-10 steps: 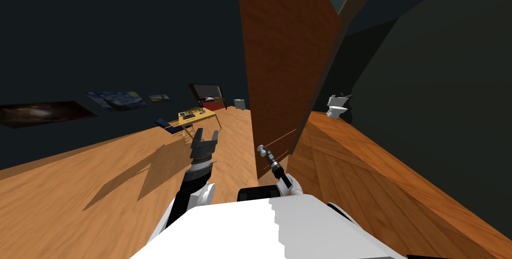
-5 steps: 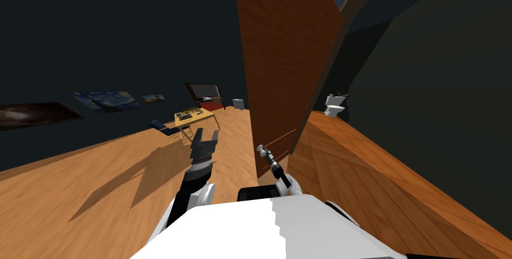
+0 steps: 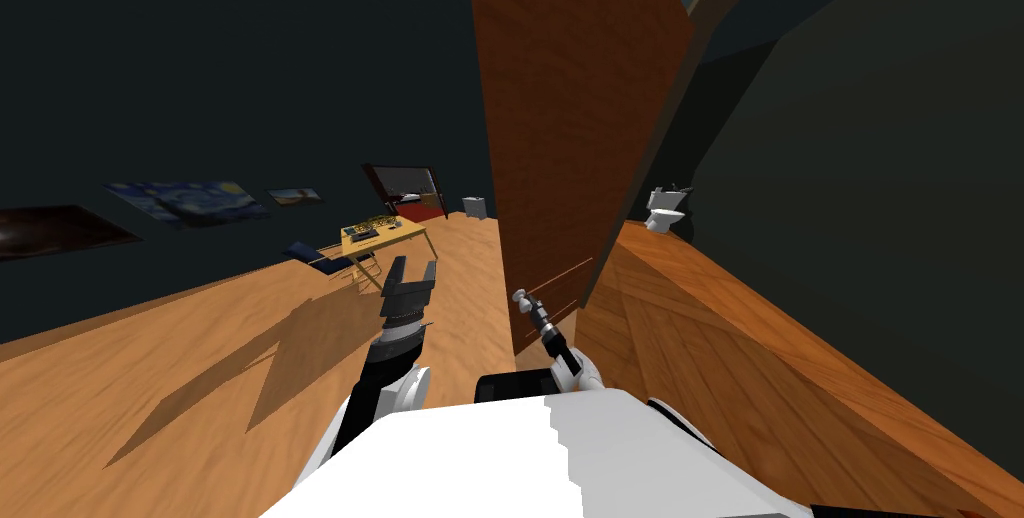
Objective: Push the door open
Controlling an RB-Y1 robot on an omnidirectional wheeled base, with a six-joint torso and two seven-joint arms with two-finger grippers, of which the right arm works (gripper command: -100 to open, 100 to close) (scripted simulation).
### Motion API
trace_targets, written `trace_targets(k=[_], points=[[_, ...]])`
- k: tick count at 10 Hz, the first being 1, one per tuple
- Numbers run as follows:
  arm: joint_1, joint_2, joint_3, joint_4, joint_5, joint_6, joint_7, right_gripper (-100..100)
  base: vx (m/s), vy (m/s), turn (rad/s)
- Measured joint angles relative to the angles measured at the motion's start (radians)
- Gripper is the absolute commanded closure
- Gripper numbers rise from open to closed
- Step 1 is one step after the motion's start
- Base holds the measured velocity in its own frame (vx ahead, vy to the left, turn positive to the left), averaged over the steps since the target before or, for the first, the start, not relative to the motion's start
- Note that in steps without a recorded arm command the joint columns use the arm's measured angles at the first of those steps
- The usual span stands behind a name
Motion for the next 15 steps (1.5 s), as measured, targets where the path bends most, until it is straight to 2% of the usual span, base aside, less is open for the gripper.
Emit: trace_targets(k=[1,2,4,5,6,7,9,11,13,15], points=[[0.006,-0.003,0.007,-0.010,-0.009,0.006,-0.025,100,0.060,0.045,-0.073],[0.018,-0.011,0.017,-0.036,-0.020,0.024,-0.054,100,0.039,0.035,-0.034],[-0.007,0.005,0.022,0.015,-0.037,0.004,-0.101,100,0.036,0.033,-0.034],[0.001,-0.002,0.026,-0.007,-0.042,0.013,-0.121,100,0.039,0.040,-0.048],[-0.003,0.000,0.031,-0.002,-0.052,0.017,-0.145,100,0.030,0.028,-0.025],[-0.021,0.004,0.034,0.029,-0.057,0.004,-0.169,100,0.012,0.006,0.005],[0.001,-0.003,0.040,-0.016,-0.066,0.027,-0.191,100,0.026,0.019,-0.041],[-0.015,0.006,0.042,0.018,-0.073,0.015,-0.213,100,0.012,0.014,-0.020],[-0.005,0.005,0.054,0.004,-0.092,0.020,-0.255,100,0.040,0.037,-0.053],[-0.016,0.000,0.064,0.018,-0.107,0.017,-0.312,100,0.037,0.038,-0.030]])
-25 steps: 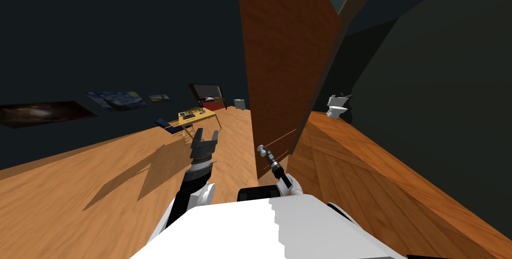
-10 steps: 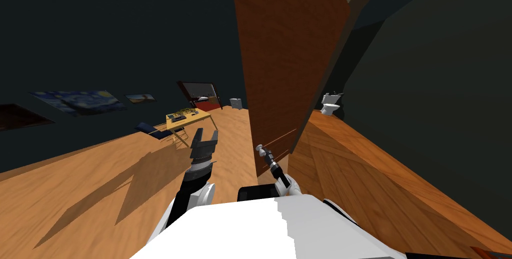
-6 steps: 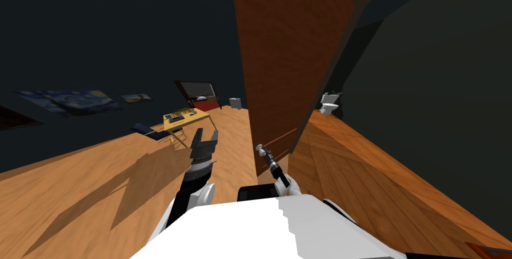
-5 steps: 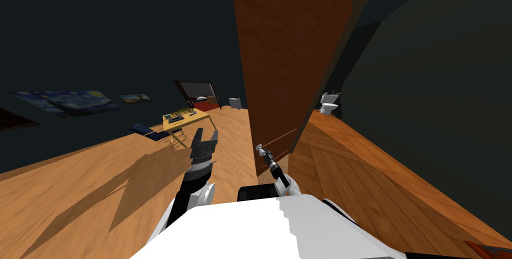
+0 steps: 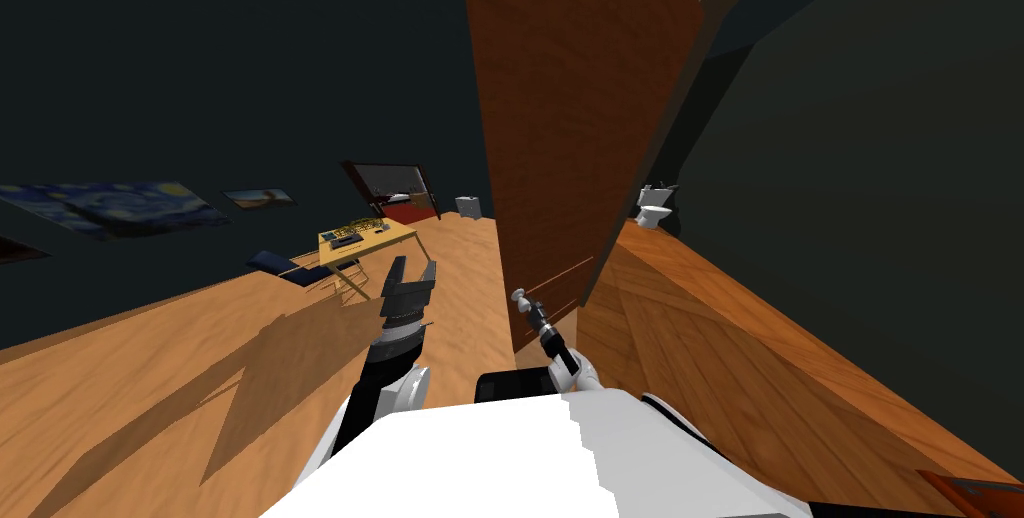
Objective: Push the door open
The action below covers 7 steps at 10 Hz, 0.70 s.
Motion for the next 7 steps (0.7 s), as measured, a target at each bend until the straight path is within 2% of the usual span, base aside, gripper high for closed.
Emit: trace_targets(k=[1,2,3,4,6,7], points=[[-0.001,-0.002,0.002,-0.004,-0.005,0.004,-0.021,100,0.038,0.030,-0.046],[-0.016,0.010,0.007,0.032,-0.014,-0.013,-0.049,100,0.029,0.028,-0.019],[0.007,0.001,0.011,-0.006,-0.018,-0.001,-0.060,100,0.010,0.008,-0.007],[0.000,0.006,0.011,-0.002,-0.020,0.006,-0.064,100,0.024,0.019,-0.038],[-0.024,0.018,0.021,0.046,-0.038,-0.013,-0.116,100,0.034,0.038,-0.046],[-0.015,0.014,0.024,0.031,-0.044,-0.009,-0.136,100,0.026,0.027,-0.040]])
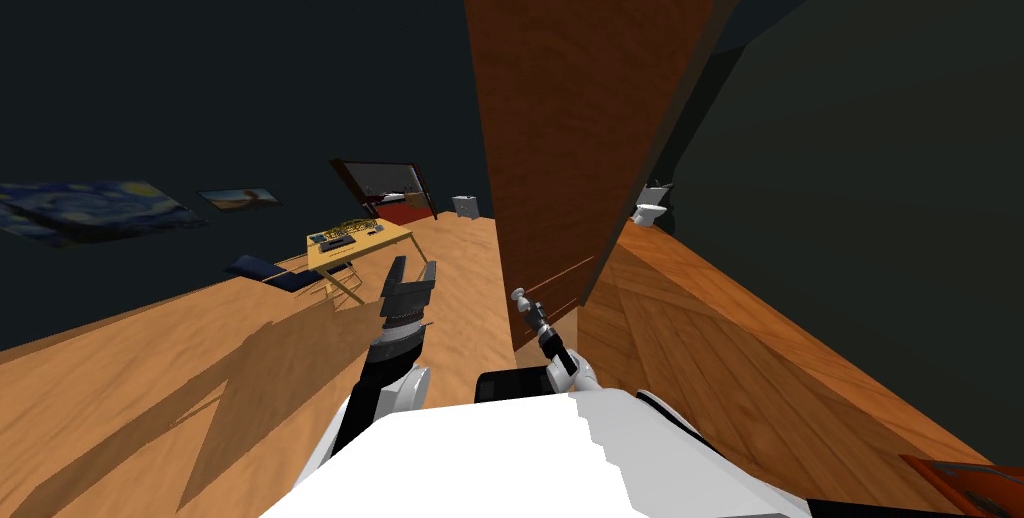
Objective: Push the door open
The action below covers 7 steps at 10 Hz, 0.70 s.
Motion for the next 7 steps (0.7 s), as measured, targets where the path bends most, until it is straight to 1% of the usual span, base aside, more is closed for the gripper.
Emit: trace_targets(k=[1,2,3,4,5,6,7], points=[[-0.001,0.001,0.004,-0.004,-0.009,0.009,-0.024,100,0.031,0.027,-0.013],[0.019,-0.010,0.006,-0.047,-0.013,0.029,-0.036,100,0.020,0.014,0.004],[0.012,-0.008,0.009,-0.035,-0.014,0.026,-0.046,100,0.000,0.000,0.000],[-0.018,0.013,0.008,0.031,-0.014,-0.003,-0.052,100,-0.001,0.000,0.013],[0.002,0.002,0.008,-0.010,-0.014,0.009,-0.048,100,0.014,0.014,-0.047],[0.009,-0.005,0.012,-0.033,-0.021,0.026,-0.064,100,0.018,0.021,-0.028],[0.007,-0.010,0.016,-0.034,-0.025,0.028,-0.084,100,0.009,0.010,-0.006]])
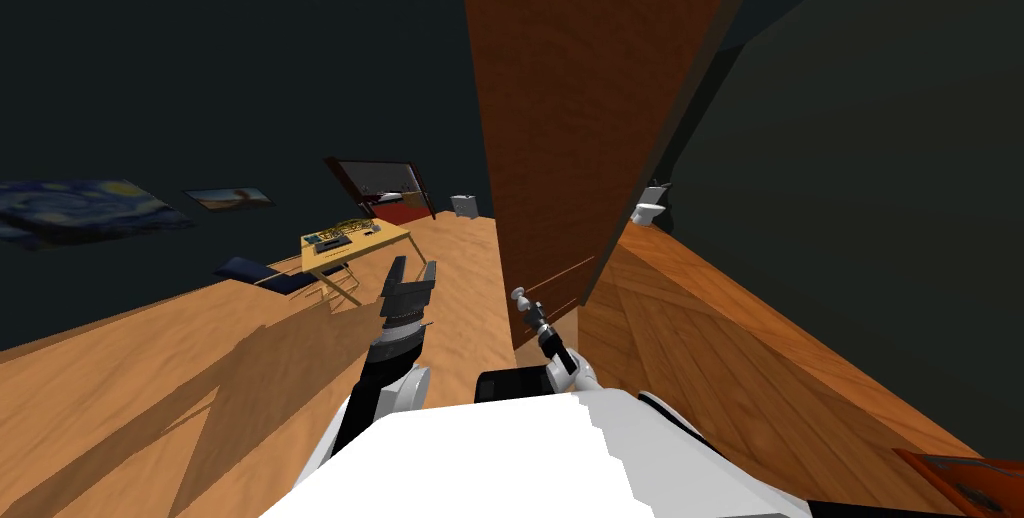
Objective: Push the door open
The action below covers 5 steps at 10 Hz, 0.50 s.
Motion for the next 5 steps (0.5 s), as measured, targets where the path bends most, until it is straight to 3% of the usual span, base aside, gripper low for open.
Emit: trace_targets(k=[2,4,5], points=[[-0.015,0.012,0.000,0.036,-0.002,-0.015,-0.008,100,0.009,0.008,-0.016],[-0.013,0.014,0.010,0.037,-0.018,-0.017,-0.052,100,0.034,0.038,-0.049],[-0.032,0.025,0.014,0.080,-0.023,-0.036,-0.078,100,0.020,0.025,0.014]])
